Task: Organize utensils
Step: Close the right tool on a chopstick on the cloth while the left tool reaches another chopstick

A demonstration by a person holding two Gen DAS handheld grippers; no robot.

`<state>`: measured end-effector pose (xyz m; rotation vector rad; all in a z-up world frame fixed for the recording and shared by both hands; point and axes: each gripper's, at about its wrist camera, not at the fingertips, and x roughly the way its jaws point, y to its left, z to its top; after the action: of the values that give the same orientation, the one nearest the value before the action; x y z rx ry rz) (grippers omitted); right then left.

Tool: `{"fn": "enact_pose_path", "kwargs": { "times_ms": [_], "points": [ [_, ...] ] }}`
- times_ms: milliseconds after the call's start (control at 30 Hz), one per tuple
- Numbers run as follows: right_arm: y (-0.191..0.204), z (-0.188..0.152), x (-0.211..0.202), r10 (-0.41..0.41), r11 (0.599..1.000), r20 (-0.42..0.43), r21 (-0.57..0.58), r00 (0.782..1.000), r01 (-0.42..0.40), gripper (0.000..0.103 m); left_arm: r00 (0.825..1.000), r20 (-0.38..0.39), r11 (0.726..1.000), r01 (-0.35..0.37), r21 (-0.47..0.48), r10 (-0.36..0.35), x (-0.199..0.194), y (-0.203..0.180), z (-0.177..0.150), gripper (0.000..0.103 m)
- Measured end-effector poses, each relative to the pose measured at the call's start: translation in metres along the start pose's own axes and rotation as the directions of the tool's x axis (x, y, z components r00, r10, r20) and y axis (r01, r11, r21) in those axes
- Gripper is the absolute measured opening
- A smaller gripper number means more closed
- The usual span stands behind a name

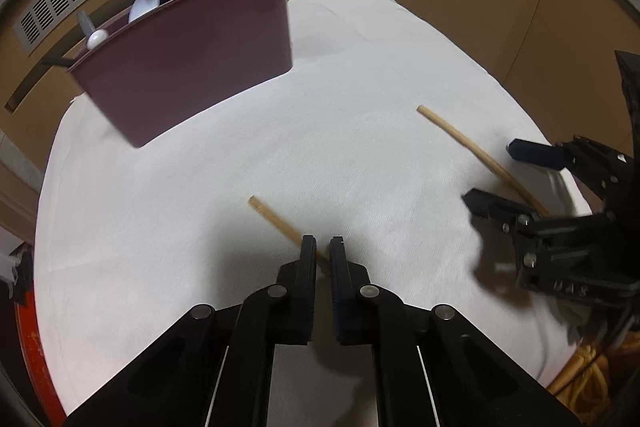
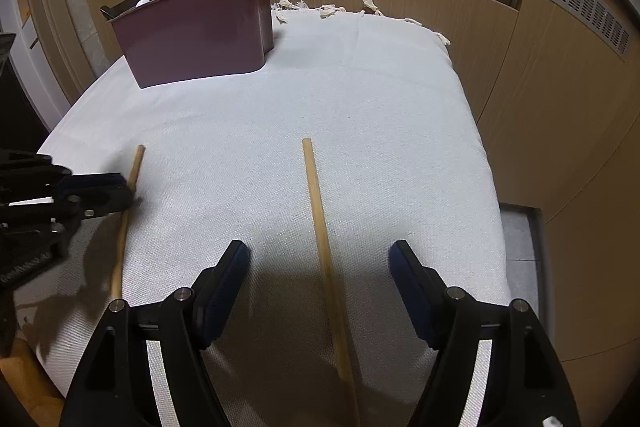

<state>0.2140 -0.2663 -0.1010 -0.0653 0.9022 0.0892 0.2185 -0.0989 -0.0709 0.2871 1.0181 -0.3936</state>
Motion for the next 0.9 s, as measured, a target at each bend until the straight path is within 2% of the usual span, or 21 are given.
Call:
{"fn": "enact_pose_path", "kwargs": {
  "times_ms": [167,200,233,300,367,400,467,533,700,900],
  "points": [
    [0.004,0.010,0.004,0.043,0.996,-0.015,-0.075,0.999,-0.044,0.069,0.998,-0.036,0.999,-0.044,-0.023,0.043,-0.005,0.021,-0.011,0.007],
    [0.004,0.015,0.007,0.057,0.994,-0.025,-0.095,0.998,-0.059,0.065,0.998,-0.052,0.998,-0.040,-0.049,0.037,-0.002,0.027,-0.012,0.007],
    [0.004,0.017,0.009,0.065,0.992,-0.035,-0.104,0.997,-0.069,0.054,0.998,-0.066,0.997,-0.028,-0.078,0.023,0.001,0.031,-0.012,0.007],
    [0.001,0.026,0.013,0.087,0.986,-0.056,-0.136,0.995,-0.094,0.044,0.994,-0.096,0.984,0.041,-0.173,-0.058,0.005,0.039,-0.011,0.008],
    [-0.002,0.032,0.016,0.104,0.982,-0.075,-0.151,0.992,-0.114,0.030,0.987,-0.107,0.969,0.095,-0.228,-0.122,0.007,0.040,-0.010,0.009],
    [-0.003,0.034,0.017,0.115,0.980,-0.085,-0.153,0.990,-0.127,0.027,0.986,-0.109,0.968,0.100,-0.232,-0.128,0.007,0.038,-0.009,0.009],
    [-0.006,0.038,0.020,0.126,0.977,-0.103,-0.162,0.987,-0.141,0.013,0.985,-0.122,0.970,0.093,-0.224,-0.123,0.008,0.031,-0.007,0.011],
    [-0.007,0.040,0.019,0.115,0.976,-0.112,-0.172,0.987,-0.133,0.007,0.982,-0.133,0.967,0.099,-0.234,-0.133,0.009,0.026,-0.004,0.018],
    [-0.005,0.034,0.007,0.116,0.973,-0.095,-0.191,0.989,-0.132,0.006,0.978,-0.144,0.946,0.098,-0.310,-0.148,0.015,0.024,0.007,0.039],
    [-0.004,0.024,-0.011,0.100,0.969,-0.025,-0.224,0.995,-0.103,0.006,0.972,-0.155,0.917,0.107,-0.384,-0.178,0.022,0.019,0.020,0.047]
  ]
}}
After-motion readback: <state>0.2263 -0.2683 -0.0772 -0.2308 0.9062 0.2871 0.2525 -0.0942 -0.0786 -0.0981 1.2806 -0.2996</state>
